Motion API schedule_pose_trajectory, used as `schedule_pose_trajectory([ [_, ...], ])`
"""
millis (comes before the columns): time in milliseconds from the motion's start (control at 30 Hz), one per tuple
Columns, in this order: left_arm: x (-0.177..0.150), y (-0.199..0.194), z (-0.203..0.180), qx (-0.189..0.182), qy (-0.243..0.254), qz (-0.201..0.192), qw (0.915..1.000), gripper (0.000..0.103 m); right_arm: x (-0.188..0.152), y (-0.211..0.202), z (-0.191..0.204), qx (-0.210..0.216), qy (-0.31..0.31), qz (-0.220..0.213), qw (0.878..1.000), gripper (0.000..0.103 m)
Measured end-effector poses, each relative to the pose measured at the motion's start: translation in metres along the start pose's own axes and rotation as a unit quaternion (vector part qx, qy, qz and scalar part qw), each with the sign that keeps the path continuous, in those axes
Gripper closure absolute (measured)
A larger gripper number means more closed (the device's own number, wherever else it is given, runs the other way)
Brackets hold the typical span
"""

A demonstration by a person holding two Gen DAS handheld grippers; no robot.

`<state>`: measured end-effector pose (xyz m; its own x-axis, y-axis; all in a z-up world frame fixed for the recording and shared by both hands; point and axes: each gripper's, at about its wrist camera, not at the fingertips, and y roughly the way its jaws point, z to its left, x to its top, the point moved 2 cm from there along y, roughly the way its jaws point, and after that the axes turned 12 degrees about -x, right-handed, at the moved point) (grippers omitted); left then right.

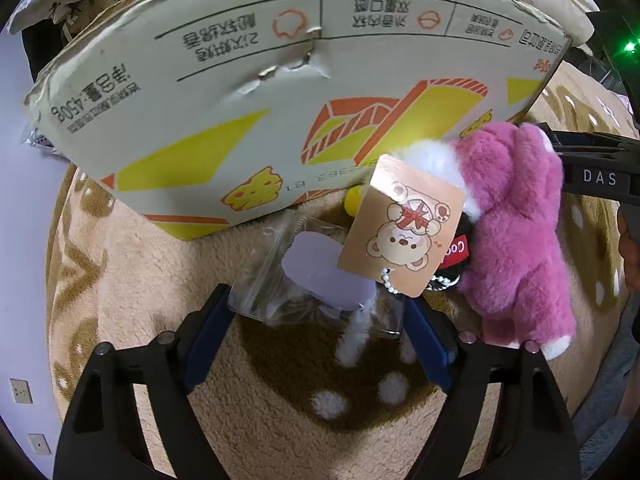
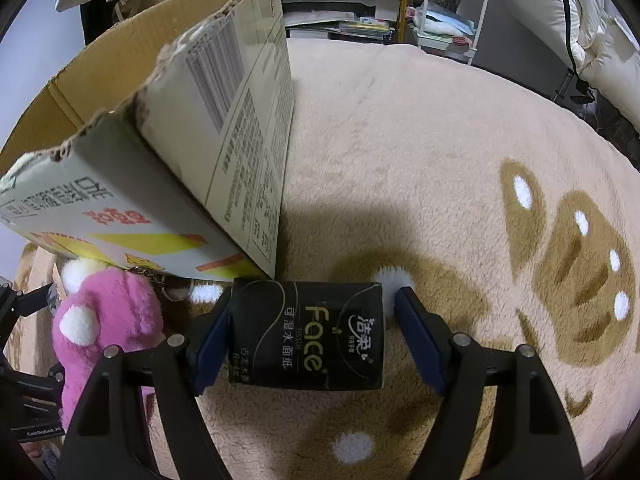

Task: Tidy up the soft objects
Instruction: 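Grasp clear bag with lavender item with left gripper while right gripper grasps black Face tissue box, then carry the bag and Face box over the cardboard box and open both grippers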

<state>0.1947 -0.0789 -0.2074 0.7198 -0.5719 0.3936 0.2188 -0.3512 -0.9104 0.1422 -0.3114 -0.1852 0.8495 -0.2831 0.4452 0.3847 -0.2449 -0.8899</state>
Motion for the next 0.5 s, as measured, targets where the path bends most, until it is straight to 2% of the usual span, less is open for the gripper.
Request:
schedule_pose_trajectory([
  [133,0.000,-0.002,-0.002,0.003,0.004,0.006,1.0000,0.025,-0.001,-0.001,0.000,-0.001,0.001,-0.002,1.000,0.026],
  [200,0.000,-0.003,-0.002,0.005,0.005,0.007,1.0000,0.026,-0.001,-0.003,-0.002,-0.002,0.002,-0.004,1.000,0.034],
  [500,-0.007,-0.013,0.008,0.011,-0.025,0.000,0.9996,0.027,-0.005,-0.012,-0.007,0.012,0.018,-0.009,1.000,0.035],
])
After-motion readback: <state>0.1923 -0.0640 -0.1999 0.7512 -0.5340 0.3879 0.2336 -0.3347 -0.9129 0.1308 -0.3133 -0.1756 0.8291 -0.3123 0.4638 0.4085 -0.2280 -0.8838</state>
